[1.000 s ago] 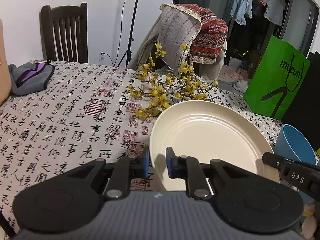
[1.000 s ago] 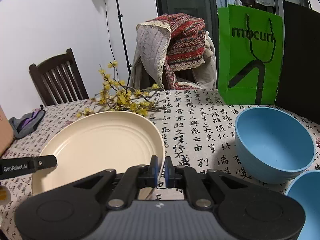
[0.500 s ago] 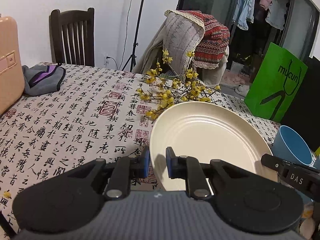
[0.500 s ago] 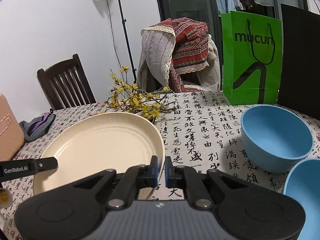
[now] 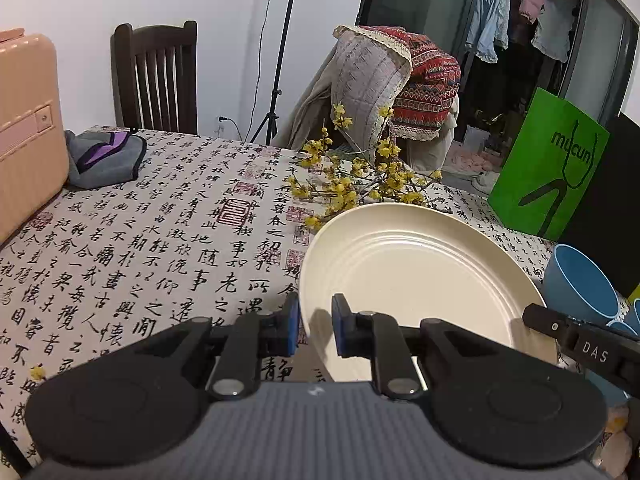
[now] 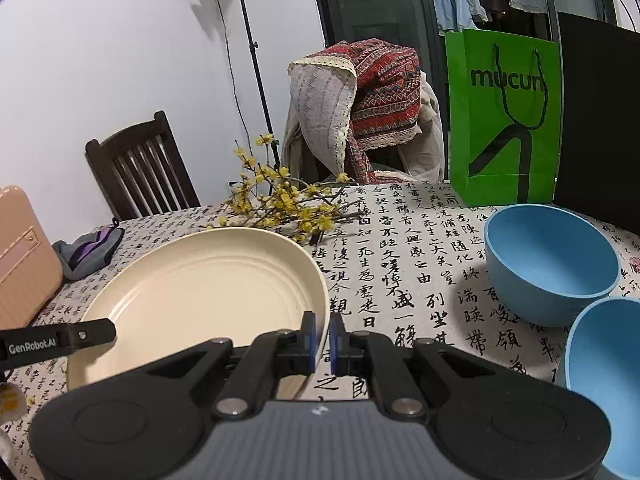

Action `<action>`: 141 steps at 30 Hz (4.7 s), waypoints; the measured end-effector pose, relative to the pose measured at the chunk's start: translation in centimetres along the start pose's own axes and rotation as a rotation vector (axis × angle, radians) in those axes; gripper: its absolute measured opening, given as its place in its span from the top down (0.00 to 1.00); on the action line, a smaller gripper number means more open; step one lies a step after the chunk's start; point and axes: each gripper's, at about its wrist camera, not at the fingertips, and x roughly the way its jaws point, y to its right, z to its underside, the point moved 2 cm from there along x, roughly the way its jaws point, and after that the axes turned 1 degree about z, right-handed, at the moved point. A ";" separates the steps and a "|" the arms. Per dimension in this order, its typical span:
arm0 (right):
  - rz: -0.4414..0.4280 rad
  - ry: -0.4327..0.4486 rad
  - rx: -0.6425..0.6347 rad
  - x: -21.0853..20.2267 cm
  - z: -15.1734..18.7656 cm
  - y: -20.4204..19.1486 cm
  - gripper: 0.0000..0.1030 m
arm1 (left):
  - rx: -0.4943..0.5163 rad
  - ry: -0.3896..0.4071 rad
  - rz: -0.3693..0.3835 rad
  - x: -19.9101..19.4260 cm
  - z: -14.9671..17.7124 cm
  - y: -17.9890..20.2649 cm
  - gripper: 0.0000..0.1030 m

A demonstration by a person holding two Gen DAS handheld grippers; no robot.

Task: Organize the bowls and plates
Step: 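Lift the gripped cream plate off the table with both grippers, then carry the cream plate with both grippers toward the blue bowls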

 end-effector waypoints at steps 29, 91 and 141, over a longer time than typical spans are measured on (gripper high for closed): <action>-0.037 0.041 0.011 -5.6 1.9 -0.6 0.94 | 0.006 0.051 0.013 -6.5 2.0 -0.2 0.83; -0.119 0.140 0.058 -17.4 8.6 1.2 0.94 | 0.036 0.123 0.057 -18.3 10.0 0.6 0.83; 0.015 0.147 0.108 -21.7 15.4 8.0 0.93 | 0.196 0.063 0.176 -17.3 15.9 6.8 0.83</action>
